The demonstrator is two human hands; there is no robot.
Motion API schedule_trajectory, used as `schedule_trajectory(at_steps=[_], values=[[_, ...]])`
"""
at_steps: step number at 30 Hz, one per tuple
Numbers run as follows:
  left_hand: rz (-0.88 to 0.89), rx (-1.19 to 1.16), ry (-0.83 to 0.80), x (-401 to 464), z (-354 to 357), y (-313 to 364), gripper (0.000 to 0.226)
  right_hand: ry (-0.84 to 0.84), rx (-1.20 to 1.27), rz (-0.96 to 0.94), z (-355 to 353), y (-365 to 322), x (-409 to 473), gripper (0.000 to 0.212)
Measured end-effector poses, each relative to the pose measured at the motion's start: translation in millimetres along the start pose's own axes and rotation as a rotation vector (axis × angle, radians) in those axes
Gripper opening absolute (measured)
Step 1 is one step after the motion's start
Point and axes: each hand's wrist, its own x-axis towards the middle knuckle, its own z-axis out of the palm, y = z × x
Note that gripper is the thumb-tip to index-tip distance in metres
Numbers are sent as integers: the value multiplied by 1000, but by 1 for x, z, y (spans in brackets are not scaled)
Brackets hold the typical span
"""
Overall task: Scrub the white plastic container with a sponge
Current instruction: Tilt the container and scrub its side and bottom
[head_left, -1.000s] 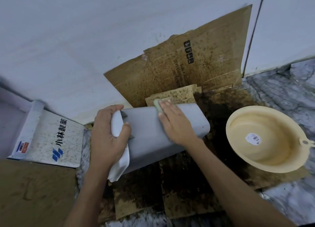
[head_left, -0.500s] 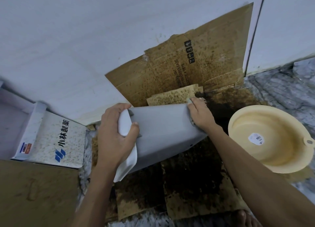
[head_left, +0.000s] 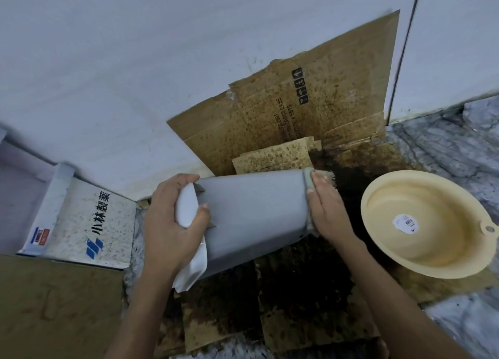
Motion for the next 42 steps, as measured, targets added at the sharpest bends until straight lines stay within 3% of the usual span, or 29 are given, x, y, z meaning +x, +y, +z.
schedule_trajectory(at_steps=[4, 9, 18, 26, 35, 42], values=[[-3, 10, 5, -4, -2, -3, 45, -73, 89, 89, -9, -5, 46, 46], [-38, 18, 8, -9, -8, -9, 45, -170, -69, -72, 8, -50, 60, 44], [-26, 1, 3, -2, -3, -9, 47, -109, -39, -316, 62, -153, -36, 53], [-18, -7, 14, -8, -9, -11, 43, -36, 27, -495, 73, -139, -88, 47], [-41, -37, 15, -7, -8, -3, 45, 9, -17, -202, 27, -59, -26, 50], [-68, -40, -9, -5, -5, 1, 47, -102, -94, -18, 1, -7, 36, 52]])
